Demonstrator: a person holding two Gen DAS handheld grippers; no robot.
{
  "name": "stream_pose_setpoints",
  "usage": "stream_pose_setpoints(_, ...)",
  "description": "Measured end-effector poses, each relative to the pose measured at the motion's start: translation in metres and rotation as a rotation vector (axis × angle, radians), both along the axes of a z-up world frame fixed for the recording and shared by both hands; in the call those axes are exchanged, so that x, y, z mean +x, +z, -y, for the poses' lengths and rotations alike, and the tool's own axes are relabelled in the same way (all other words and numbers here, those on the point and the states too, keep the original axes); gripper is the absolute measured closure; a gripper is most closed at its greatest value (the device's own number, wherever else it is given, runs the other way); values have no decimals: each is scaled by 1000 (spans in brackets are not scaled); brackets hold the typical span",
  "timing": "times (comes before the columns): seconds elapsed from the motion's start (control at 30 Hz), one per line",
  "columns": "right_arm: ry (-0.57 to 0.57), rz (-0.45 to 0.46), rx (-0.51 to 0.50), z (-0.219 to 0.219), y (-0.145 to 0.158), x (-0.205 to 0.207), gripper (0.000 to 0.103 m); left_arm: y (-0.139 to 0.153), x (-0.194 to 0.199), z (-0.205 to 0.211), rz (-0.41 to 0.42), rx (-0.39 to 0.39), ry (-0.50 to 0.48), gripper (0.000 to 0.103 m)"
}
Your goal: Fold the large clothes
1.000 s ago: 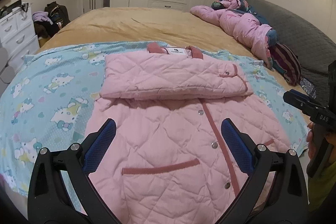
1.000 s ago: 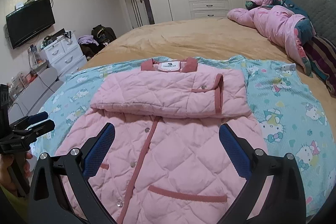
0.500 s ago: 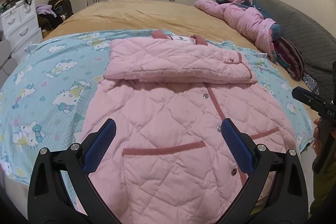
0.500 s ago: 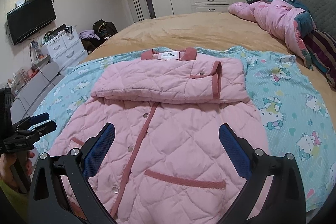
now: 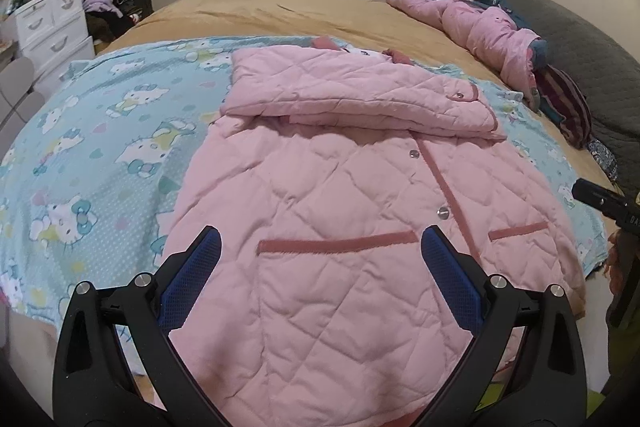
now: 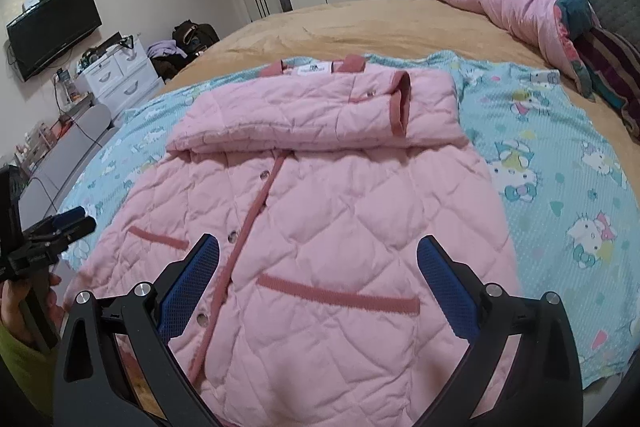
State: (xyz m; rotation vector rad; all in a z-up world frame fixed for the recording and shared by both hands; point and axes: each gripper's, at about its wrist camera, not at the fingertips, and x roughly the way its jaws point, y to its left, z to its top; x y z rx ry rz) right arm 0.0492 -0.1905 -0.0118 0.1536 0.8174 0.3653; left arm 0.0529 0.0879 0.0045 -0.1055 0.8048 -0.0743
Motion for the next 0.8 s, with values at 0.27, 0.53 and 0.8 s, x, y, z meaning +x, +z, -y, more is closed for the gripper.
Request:
stream_pose_setpoints(0.27,5,-49,-14,6,-20,-4,4,-15,-17,-27,-32,5,67,9)
stream_pose_setpoints(0.53,21,-72,-28,5,-28,-7,4,-26,-31,-51,-86,-15,119,9)
stream_pose_setpoints(0.8,4,-59,-37,15,-24,-9,4,-55,-44,-72,-193,-63,134,9)
